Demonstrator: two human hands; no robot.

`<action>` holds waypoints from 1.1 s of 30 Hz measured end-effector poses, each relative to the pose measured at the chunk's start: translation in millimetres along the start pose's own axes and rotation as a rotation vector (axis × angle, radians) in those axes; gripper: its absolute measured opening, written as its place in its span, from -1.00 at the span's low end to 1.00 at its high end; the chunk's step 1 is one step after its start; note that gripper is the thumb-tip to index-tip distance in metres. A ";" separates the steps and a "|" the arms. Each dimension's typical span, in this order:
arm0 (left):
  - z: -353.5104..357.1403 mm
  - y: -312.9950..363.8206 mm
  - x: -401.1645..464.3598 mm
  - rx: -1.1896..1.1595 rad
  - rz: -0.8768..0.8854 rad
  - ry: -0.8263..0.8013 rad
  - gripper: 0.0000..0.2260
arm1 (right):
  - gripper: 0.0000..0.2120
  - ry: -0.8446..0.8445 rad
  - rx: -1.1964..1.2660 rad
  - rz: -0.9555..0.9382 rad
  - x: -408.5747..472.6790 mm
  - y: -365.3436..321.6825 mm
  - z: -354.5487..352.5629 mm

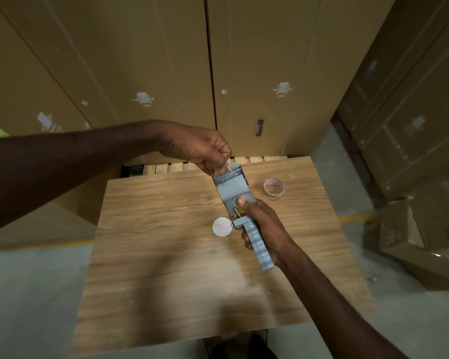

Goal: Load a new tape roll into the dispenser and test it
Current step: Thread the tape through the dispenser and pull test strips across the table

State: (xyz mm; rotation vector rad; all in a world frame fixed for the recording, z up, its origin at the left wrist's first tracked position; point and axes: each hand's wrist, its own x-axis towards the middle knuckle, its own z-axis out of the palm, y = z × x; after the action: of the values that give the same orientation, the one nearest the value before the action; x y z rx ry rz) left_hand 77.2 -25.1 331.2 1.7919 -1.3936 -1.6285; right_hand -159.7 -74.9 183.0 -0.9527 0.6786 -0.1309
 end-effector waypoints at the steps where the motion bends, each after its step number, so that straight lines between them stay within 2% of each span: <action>1: 1.3 -1.4 0.2 0.007 -0.001 0.005 -0.90 | -0.77 0.007 -0.002 0.007 0.3 1.4 -0.9; 8: 9.8 -12.6 1.5 0.069 0.046 0.039 -0.90 | -0.24 0.099 -0.007 -0.059 5.6 17.9 -4.8; 11: 10.7 -17.1 0.8 0.062 0.038 0.077 -0.88 | 0.11 0.188 -0.074 -0.053 12.0 24.6 -7.4; 13: 11.7 -19.2 1.9 0.058 0.040 0.091 -0.89 | 0.16 0.219 -0.113 0.019 14.1 24.7 -10.1; 15: 13.6 -25.0 5.0 0.037 0.046 0.094 -0.92 | 0.03 0.166 -0.114 0.148 12.7 19.9 -11.7; 20: 18.4 -45.2 10.7 -0.051 0.013 0.095 -0.86 | -0.61 -0.084 -0.017 0.480 -0.2 24.8 -15.1; 22: 22.2 -48.8 11.3 -0.082 0.011 0.078 -0.83 | -0.79 -0.145 -0.003 0.544 -4.8 26.6 -13.5; 25: 22.9 -51.2 11.6 -0.004 -0.002 0.102 -0.84 | -0.82 -0.183 0.047 0.588 -3.6 31.6 -12.6; 30: 22.0 -41.6 3.0 0.437 0.039 0.249 -0.87 | -0.91 -0.130 0.082 0.554 -3.0 34.9 -14.4; 33: 27.7 -44.9 0.2 0.332 -0.058 0.292 -0.93 | -0.90 -0.092 0.065 0.529 -2.1 34.2 -17.7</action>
State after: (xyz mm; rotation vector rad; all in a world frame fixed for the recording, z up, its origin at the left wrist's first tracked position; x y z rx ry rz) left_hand 71.3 4.8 288.2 2.1683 -1.5504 -1.1476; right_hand -178.1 -66.5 150.1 -0.6862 0.8136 0.3540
